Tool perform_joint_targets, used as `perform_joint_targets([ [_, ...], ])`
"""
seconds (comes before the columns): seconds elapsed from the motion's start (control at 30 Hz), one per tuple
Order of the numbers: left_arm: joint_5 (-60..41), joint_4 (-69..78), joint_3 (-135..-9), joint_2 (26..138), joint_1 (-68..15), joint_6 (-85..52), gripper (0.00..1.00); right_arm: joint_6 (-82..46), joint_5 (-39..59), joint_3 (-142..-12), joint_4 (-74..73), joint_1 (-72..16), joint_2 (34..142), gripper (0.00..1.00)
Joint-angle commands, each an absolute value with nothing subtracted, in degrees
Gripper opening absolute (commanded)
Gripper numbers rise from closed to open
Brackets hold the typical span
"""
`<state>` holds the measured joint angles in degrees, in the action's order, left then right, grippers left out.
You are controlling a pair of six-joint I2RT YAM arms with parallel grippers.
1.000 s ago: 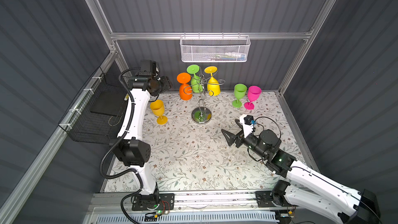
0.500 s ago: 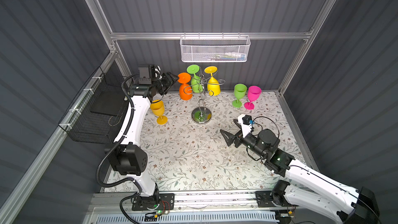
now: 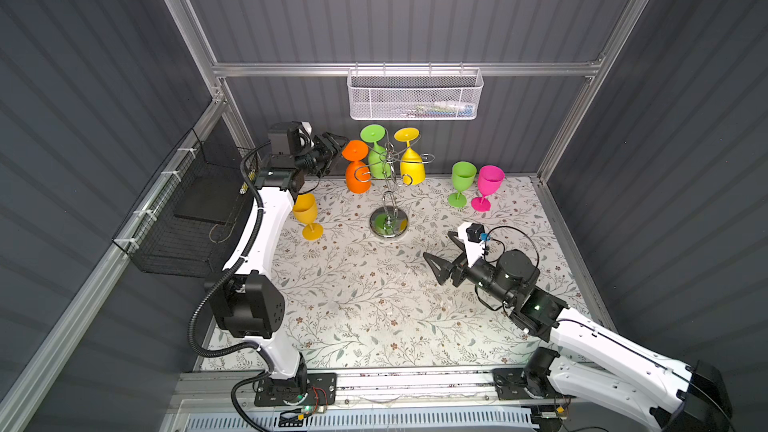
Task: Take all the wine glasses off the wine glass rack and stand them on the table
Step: 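Move the left gripper up to the foot of the hanging orange glass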
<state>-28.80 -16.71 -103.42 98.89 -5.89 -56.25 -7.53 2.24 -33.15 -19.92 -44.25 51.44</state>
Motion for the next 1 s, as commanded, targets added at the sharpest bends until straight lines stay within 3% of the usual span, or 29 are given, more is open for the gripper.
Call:
perform_joint_targets([
  [0.0, -29.6, -15.4, -103.1, 99.6, -5.5, -57.1, 0.59, -7.9, 2.9, -32.6, -21.5, -44.5, 51.4, 0.99],
  [0.6, -25.3, -20.2, -103.6, 99.9, -5.5, -53.0, 0.58, -7.9, 3.6, -32.3, -22.4, -44.4, 52.6, 0.99],
  [0.97, -28.3, -15.2, -102.7, 101.4, -6.3, -55.8, 0.44, -7.4, 3.7, -32.4, -22.6, -44.5, 53.2, 0.99],
])
